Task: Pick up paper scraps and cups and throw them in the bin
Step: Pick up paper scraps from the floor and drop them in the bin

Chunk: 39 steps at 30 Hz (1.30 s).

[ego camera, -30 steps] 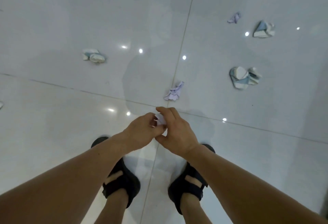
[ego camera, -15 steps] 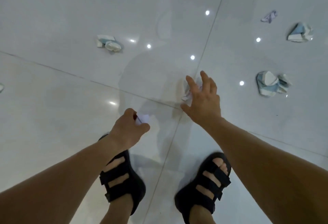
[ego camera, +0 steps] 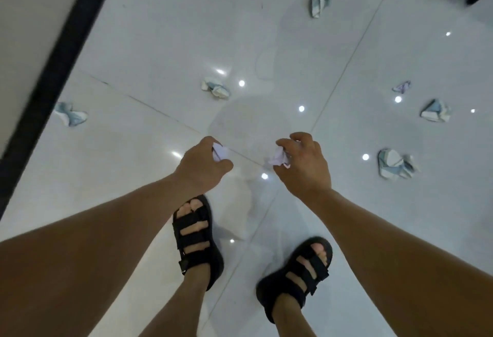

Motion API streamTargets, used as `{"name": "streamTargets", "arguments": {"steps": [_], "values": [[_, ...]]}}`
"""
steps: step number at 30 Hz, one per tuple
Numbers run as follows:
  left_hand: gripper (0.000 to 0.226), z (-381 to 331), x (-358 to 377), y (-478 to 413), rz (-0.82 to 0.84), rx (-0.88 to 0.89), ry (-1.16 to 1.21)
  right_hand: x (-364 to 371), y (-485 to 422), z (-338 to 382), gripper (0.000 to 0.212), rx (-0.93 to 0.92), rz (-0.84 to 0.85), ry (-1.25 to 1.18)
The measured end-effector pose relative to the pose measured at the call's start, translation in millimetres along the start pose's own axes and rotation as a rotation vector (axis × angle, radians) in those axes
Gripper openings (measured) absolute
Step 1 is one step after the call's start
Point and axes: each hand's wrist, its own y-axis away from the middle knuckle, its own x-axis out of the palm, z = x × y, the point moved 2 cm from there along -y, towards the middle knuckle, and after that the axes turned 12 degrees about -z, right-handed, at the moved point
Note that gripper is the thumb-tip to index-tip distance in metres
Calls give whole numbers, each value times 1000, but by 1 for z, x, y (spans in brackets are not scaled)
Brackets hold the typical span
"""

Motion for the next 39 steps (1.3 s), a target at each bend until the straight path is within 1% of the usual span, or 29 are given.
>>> {"name": "streamTargets", "arguments": {"steps": [3,4,8,12,17,23,26,30,34,39], "values": [[15,-45,-54,28,-42,60,87,-66,-10,50,44,-66,-6,-16],[16,-58,-73,40,-67,71,101,-89,-12,68,43,-88,-7,-21],[25,-97,-151,96,-152,76,137,-173,-11,148,44,-209,21,-17],[30,-119,-216,166,-216,38,177,-251,3,220,44,-327,41,-5],[20,-135,-276,269,-400,2,268,-325,41,287,42,-440,68,-7],[17,-136,-313,421,-662,-72,369,-402,127,359,44,-693,107,39],[21,-124,-321,500,-760,-138,424,-429,177,394,45,-828,138,112],[26,-84,-332,597,-882,-232,486,-443,250,445,43,-1016,173,154],[29,-26,-334,687,-1002,-310,541,-438,331,489,41,-1178,219,152],[30,59,-318,797,-1149,-418,613,-411,448,539,41,-1358,266,175]]}}
